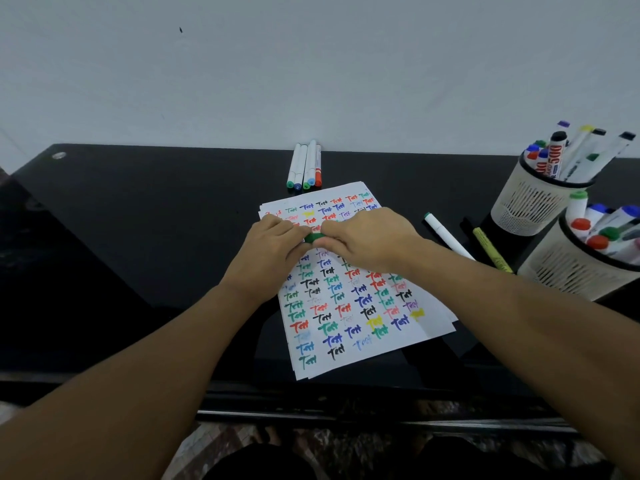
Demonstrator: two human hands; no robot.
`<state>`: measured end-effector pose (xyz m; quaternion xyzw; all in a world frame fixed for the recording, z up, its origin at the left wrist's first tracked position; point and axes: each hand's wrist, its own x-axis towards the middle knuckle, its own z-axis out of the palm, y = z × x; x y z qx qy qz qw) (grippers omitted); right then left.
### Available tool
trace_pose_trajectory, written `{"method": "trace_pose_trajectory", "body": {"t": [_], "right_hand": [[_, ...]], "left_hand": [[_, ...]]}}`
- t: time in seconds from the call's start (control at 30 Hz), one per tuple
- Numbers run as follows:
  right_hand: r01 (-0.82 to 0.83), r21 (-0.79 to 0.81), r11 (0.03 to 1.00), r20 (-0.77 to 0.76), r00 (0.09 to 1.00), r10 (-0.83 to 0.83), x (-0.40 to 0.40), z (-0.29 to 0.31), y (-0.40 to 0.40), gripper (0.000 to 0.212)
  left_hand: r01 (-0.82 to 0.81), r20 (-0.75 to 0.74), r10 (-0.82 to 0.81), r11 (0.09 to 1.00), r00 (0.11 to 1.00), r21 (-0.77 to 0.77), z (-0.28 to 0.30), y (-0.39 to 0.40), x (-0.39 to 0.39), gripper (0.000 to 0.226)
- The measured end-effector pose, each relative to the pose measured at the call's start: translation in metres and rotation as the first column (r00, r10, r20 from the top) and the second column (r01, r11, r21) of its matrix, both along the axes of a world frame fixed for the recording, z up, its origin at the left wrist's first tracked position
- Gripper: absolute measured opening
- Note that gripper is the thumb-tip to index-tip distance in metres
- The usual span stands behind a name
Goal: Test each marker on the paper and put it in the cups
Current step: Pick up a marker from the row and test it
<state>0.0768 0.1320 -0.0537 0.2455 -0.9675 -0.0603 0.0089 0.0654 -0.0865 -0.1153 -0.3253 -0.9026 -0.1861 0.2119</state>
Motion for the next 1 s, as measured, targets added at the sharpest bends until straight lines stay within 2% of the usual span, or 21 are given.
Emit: {"method": "trace_pose_trajectory", "body": {"t": [0.13, 0.2, 0.27, 0.33, 0.4, 0.47, 0.5, 0.57, 0.7, 0.8, 0.87, 0.93, 1.0], "right_hand": [[0.011, 0.0, 1.0, -0.039, 0.999, -0.011, 0.0, -0.001, 0.005, 0.048], [0.069, -0.152, 0.986, 0.011, 0.998, -0.068, 0.004, -0.004, 0.008, 0.043], [0.163, -0.397, 0.903, 0.151, 0.982, -0.111, 0.008, -0.006, 0.017, 0.038], [0.28, -0.595, 0.753, 0.288, 0.949, -0.126, 0.015, -0.006, 0.03, 0.034], [0.417, -0.749, 0.516, 0.396, 0.905, -0.157, 0.021, -0.008, 0.042, 0.034], [0.5, -0.82, 0.277, 0.473, 0.866, -0.163, 0.029, -0.009, 0.052, 0.04], [0.52, -0.833, 0.189, 0.5, 0.854, -0.147, 0.033, -0.011, 0.056, 0.04], [0.519, -0.851, 0.085, 0.51, 0.853, -0.107, 0.042, -0.016, 0.063, 0.038], [0.454, -0.89, 0.048, 0.44, 0.881, -0.174, 0.06, -0.028, 0.066, 0.031], [0.376, -0.927, 0.012, 0.365, 0.907, -0.209, 0.075, -0.024, 0.067, 0.004], [0.353, -0.935, 0.043, 0.335, 0.915, -0.225, 0.09, -0.019, 0.067, 0.018], [0.342, -0.936, 0.084, 0.314, 0.918, -0.242, 0.103, -0.02, 0.07, 0.023], [0.358, -0.93, 0.086, 0.319, 0.9, -0.297, 0.11, -0.026, 0.075, 0.023]], "left_hand": [[-0.026, 0.044, 0.026, 0.999, 0.999, -0.02, 0.001, 0.0, -0.001, 0.044], [-0.071, 0.064, 0.072, 0.997, 0.995, -0.011, 0.0, 0.0, -0.002, 0.039], [-0.109, 0.087, 0.109, 0.994, 0.99, -0.013, 0.0, 0.0, -0.002, 0.037], [-0.131, 0.119, 0.132, 0.991, 0.984, -0.012, -0.001, 0.0, -0.003, 0.037], [-0.152, 0.149, 0.15, 0.988, 0.977, 0.004, -0.003, 0.0, -0.005, 0.043], [-0.174, 0.183, 0.167, 0.985, 0.969, 0.021, -0.003, 0.0, -0.005, 0.052], [-0.177, 0.2, 0.167, 0.984, 0.965, 0.031, -0.002, 0.0, -0.004, 0.056], [-0.162, 0.246, 0.147, 0.986, 0.958, 0.042, 0.002, 0.002, -0.001, 0.063], [-0.135, 0.466, 0.12, 0.991, 0.877, -0.001, 0.016, 0.003, 0.005, 0.078], [-0.135, 0.594, 0.127, 0.99, 0.794, -0.031, 0.025, 0.004, 0.013, 0.086], [-0.119, 0.57, 0.172, 0.984, 0.804, -0.129, 0.025, 0.008, 0.024, 0.087], [-0.096, 0.514, 0.195, 0.972, 0.835, -0.213, 0.019, 0.012, 0.037, 0.088], [-0.099, 0.478, 0.208, 0.965, 0.853, -0.242, 0.01, 0.015, 0.049, 0.09]]}}
